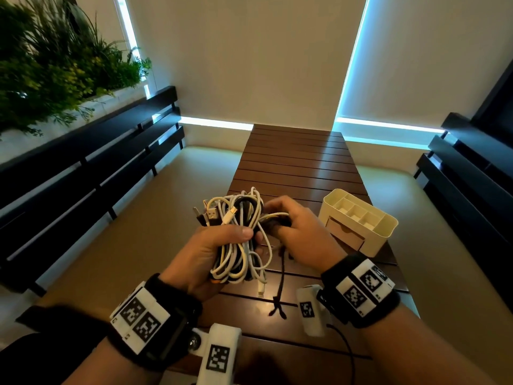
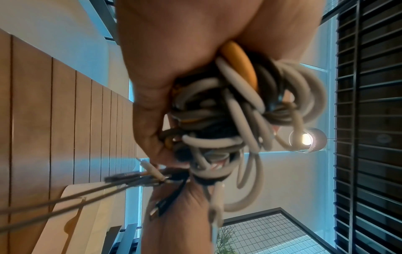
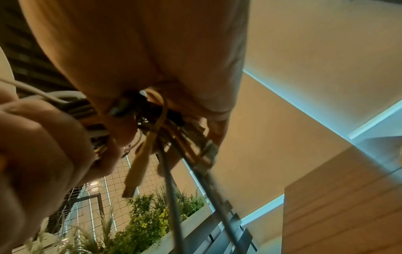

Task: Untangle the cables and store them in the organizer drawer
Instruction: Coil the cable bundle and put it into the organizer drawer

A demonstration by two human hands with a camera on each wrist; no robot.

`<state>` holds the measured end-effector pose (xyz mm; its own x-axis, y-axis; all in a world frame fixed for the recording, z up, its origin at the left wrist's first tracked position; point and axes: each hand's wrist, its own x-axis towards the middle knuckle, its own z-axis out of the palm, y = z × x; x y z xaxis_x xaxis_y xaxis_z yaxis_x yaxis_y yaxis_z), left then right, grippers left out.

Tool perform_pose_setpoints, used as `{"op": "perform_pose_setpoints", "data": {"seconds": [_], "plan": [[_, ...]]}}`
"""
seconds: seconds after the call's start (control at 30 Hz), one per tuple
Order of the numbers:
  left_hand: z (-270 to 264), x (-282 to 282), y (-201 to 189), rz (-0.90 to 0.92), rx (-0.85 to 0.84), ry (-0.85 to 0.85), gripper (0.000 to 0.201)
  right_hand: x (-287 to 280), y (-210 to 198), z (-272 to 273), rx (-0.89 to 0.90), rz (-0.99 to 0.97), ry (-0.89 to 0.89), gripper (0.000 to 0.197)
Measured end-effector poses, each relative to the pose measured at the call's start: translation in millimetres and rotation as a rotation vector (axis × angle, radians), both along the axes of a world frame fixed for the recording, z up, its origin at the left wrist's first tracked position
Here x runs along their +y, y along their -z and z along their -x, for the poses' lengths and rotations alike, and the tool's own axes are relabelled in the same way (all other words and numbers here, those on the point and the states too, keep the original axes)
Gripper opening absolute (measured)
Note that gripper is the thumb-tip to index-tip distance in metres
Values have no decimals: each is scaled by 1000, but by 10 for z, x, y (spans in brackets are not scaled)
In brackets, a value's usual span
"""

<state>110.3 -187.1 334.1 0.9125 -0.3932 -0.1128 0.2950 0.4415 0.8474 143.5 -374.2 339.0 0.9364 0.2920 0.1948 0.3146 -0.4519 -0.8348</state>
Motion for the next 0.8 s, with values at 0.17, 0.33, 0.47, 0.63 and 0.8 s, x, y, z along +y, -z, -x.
{"op": "perform_pose_setpoints", "data": {"seconds": [0.17, 0.33, 0.47, 0.63, 0.8], "plan": [[-12, 12, 13, 76, 13, -27, 36, 50, 10, 64, 144, -80, 57, 3], [-21, 5, 29, 87, -17, -30, 37, 50, -21, 115, 215, -229, 72, 8], [-33, -29, 50, 48, -59, -82, 30, 101, -24, 135, 329, -442, 110, 12], [12, -127, 60, 5, -72, -122, 49, 155, -91, 186, 506, -748, 74, 24], [22, -156, 50, 27, -62, -150, 49, 185, -129, 227, 529, -812, -73, 41]]}}
